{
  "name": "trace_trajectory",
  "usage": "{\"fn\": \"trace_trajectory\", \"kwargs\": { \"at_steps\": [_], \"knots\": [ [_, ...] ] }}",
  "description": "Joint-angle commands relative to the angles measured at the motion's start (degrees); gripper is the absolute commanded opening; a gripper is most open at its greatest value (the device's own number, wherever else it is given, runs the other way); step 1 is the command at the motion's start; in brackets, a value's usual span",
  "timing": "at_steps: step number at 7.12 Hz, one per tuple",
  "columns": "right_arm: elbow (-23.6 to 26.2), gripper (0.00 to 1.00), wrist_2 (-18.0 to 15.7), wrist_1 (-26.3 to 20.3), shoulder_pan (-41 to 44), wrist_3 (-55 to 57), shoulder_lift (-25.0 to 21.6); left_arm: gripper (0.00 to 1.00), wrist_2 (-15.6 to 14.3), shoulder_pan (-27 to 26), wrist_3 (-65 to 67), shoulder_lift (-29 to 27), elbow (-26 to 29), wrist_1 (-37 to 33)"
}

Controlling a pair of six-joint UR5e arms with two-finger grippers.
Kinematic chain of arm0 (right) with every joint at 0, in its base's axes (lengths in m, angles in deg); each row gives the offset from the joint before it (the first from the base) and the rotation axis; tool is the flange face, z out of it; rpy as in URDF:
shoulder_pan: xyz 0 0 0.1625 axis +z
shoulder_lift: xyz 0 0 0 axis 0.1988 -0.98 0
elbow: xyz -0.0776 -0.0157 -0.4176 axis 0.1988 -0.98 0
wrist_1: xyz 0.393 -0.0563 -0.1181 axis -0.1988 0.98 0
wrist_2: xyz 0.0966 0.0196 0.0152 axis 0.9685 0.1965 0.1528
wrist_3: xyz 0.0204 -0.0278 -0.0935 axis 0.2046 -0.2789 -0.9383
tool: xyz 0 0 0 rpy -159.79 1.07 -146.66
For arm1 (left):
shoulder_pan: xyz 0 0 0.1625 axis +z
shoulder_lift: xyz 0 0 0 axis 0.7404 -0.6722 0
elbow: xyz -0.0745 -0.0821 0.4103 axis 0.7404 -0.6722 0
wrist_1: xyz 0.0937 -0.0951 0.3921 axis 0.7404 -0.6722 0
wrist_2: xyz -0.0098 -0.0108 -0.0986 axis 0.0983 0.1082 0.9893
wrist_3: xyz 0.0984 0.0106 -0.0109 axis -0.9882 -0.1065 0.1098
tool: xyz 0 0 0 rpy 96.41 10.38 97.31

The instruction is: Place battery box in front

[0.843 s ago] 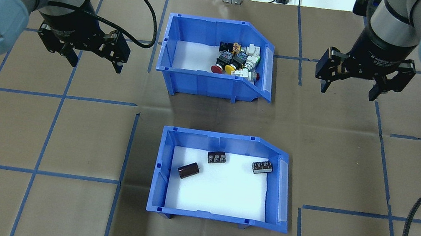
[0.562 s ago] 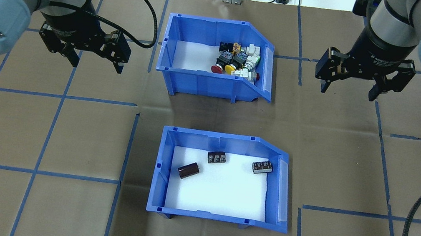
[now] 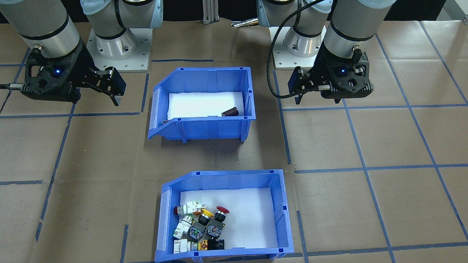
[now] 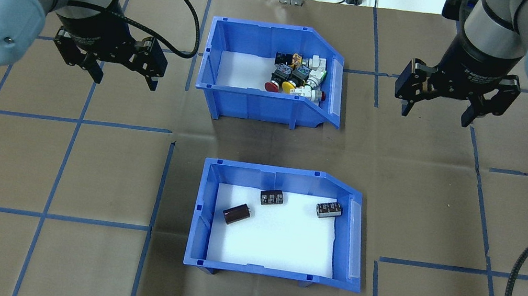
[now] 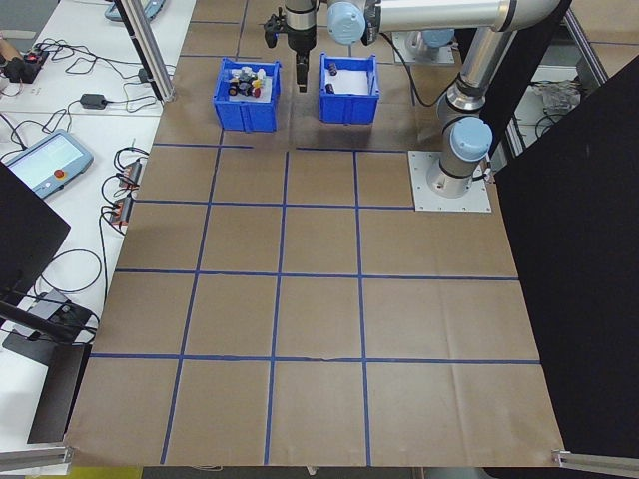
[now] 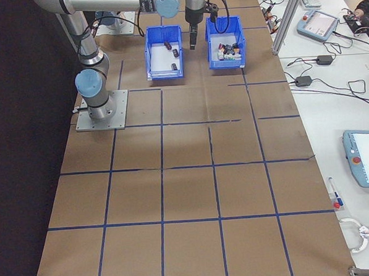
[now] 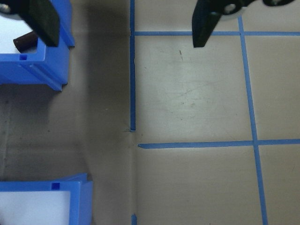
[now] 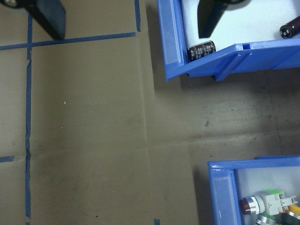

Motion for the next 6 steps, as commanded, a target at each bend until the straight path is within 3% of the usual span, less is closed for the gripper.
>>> {"fn": "trace_trajectory", "kwargs": {
  "at_steps": [1,3,4,6],
  "knots": [
    [-0.08,1.00,-0.02,-0.09,0.00,0.07,-0.15,1.00,0.13,-0.29,0.21,0.17,-0.26,0.10],
    [-0.25,1.00,0.15,-0.61,0.09,0.07,-0.59,1.00,1.08,-0.64,0.56,0.26,0.18,0.01],
    [-0.42,1.00,0.15,-0.79,0.17,0.07,-0.51,1.00,4.23,-0.73,0.56,0.70,0.01,0.01],
    [-0.78,1.00,0.15,-0.01,0.18,-3.68,0.20,1.00,5.05,-1.17,5.54,0.79,-0.34,0.01]
  ]
}}
